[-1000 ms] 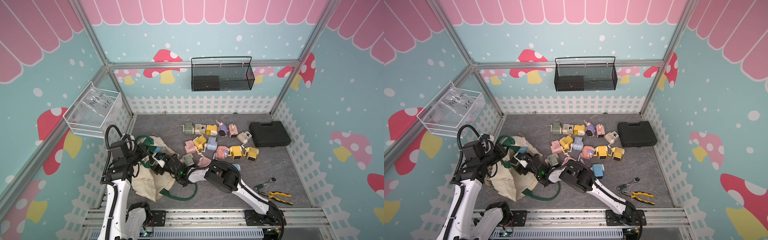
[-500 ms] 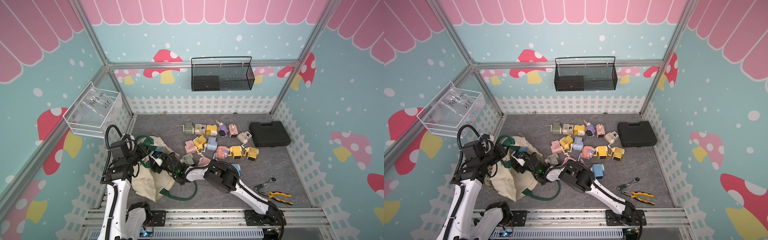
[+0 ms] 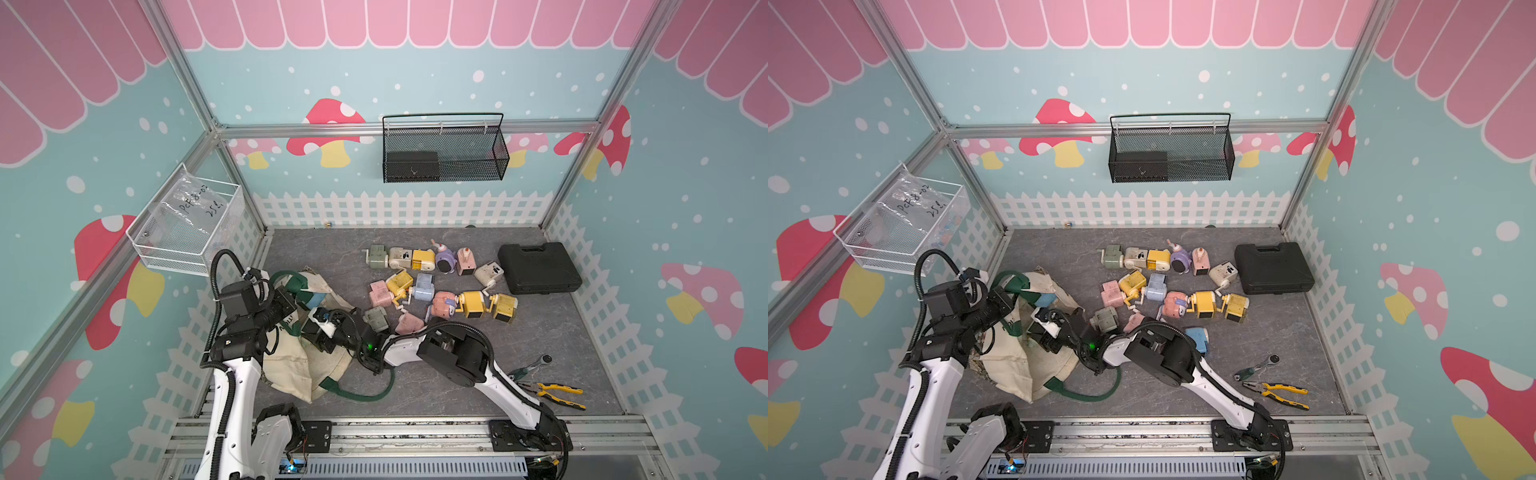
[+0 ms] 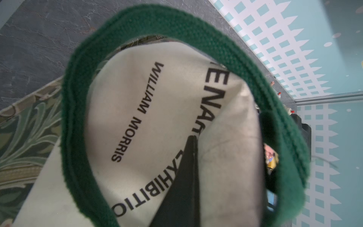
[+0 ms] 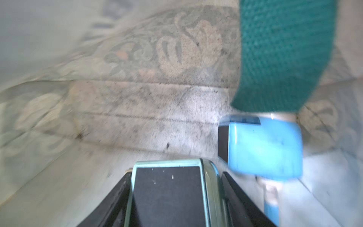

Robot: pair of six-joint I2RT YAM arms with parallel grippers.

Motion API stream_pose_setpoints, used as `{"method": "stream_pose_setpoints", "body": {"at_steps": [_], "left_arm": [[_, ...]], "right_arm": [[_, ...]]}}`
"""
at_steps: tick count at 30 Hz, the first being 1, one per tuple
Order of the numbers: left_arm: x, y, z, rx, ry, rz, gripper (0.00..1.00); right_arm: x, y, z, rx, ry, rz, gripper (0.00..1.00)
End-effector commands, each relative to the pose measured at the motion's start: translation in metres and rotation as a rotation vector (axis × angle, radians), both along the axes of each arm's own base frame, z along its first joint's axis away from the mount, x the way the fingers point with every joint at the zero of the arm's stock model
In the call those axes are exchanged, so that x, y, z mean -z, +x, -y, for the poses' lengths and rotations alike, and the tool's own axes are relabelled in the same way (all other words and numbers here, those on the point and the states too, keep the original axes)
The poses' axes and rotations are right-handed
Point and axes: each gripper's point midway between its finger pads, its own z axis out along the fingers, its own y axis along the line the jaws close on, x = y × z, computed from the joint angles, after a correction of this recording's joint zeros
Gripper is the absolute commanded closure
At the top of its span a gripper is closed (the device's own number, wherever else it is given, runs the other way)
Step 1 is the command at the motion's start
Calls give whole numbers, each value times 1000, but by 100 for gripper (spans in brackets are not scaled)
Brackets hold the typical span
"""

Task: Take out the pencil sharpeners from the tote bags
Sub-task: Pick up the pencil sharpener from the canvas bag.

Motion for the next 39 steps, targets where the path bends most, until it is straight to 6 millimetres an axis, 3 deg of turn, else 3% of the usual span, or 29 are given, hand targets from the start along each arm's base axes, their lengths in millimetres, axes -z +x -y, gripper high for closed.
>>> {"method": "stream_pose_setpoints", "body": {"at_steps": [1, 8, 19, 25, 32, 39], "left_arm": [[13, -5, -1, -2, -7, -41, 100], [13, -5, -1, -2, -6, -40, 100], [12, -6, -1, -4, -2, -36, 100], [11, -7, -1, -7, 2, -34, 100], [11, -7, -1, -5, 2, -33, 100], [10, -7, 0, -3, -1, -30, 100]], "right_arm": [[-44, -19, 7, -51, 82, 40, 47], [-67, -53, 41, -119, 70, 24, 49], [-83, -92, 100, -187, -1, -34, 50], [-102, -97, 142, -115, -20, -68, 50], [-119, -86, 200, 31, -66, -129, 50], [-132, -34, 302, 351, -94, -174, 51]]}}
